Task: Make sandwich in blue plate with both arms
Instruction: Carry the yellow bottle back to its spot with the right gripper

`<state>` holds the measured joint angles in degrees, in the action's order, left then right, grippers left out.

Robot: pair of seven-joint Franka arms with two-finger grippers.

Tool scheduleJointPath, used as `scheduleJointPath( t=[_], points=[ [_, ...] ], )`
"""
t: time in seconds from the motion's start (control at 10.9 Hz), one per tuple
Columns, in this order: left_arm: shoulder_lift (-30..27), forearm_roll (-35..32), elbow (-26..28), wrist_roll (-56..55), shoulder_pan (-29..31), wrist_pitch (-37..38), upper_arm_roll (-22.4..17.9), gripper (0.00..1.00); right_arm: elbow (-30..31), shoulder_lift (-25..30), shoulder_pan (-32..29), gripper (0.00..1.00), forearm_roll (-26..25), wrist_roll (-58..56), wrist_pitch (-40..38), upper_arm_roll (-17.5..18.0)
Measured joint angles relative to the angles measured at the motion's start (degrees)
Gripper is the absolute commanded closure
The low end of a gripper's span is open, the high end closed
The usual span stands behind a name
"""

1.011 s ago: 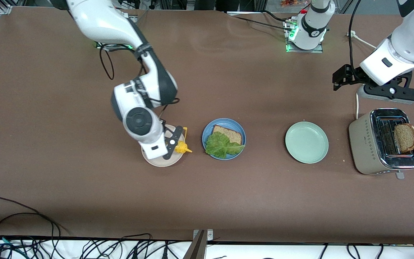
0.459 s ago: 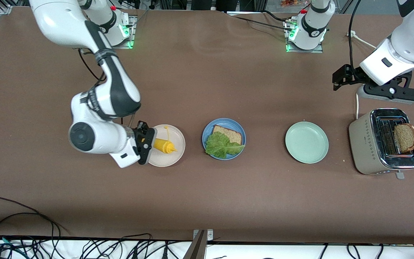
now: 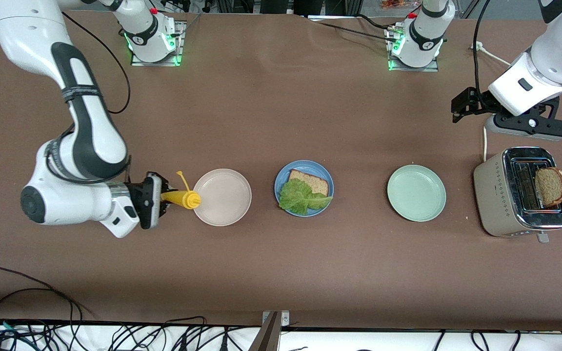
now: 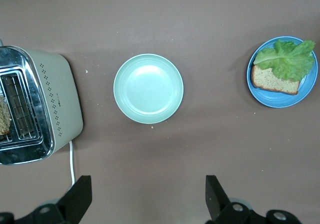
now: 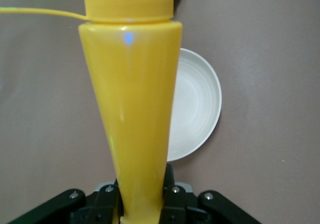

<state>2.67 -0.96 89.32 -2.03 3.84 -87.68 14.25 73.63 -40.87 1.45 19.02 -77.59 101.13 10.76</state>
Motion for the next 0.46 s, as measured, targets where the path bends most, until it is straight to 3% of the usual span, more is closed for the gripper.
scheduleJointPath(
  t=[0.28, 0.46],
  points=[
    [0.0, 0.0, 0.0, 0.0, 0.0, 0.0, 0.0, 0.0, 1.6, -1.9, -6.0, 1.0, 5.3, -13.4, -2.5, 1.2],
    [0.0, 0.0, 0.0, 0.0, 0.0, 0.0, 0.0, 0.0, 1.9, -5.7, -11.7, 1.0, 7.2, -20.9, -2.6, 5.4]
  ],
)
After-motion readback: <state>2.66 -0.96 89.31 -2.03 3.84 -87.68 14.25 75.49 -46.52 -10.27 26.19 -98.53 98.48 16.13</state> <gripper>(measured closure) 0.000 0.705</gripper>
